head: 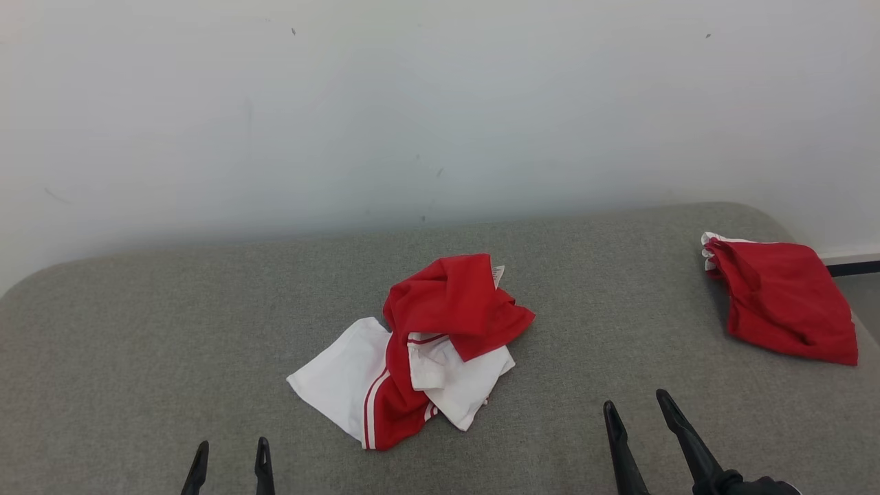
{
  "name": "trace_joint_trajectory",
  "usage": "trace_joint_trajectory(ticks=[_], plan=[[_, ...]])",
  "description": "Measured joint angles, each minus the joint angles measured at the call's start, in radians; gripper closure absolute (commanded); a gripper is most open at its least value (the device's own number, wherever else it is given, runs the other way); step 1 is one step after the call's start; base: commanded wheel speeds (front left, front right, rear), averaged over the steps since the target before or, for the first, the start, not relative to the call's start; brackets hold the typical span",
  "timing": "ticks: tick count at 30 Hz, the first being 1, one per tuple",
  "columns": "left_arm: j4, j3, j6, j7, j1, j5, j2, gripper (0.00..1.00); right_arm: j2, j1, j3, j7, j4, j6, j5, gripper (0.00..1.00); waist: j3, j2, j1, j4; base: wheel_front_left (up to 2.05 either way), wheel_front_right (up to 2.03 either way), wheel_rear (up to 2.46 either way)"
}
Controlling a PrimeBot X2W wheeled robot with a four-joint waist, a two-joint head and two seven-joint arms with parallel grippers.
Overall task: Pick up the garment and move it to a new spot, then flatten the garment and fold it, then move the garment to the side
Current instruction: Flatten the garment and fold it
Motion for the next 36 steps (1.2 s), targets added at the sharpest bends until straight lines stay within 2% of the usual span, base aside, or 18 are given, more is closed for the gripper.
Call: trace_joint_trajectory(ticks=[15, 36], plan=[[0.006, -0.012, 0.018, 0.000, -0.002, 0.002, 0.000, 0.00, 0.001, 0.000, -0.001, 0.000, 0.001, 0.000, 0.003, 0.00, -0.001, 0.0000, 0.0000, 0.002, 0.00, 0.00, 0.00], [0.010, -0.036, 0.003, 0.000, -0.003, 0.004, 0.000, 0.00, 0.001, 0.002, 0.006, 0.000, -0.005, 0.000, 0.018, 0.00, 0.002, 0.0001, 0.0000, -0.013, 0.00, 0.00, 0.00]])
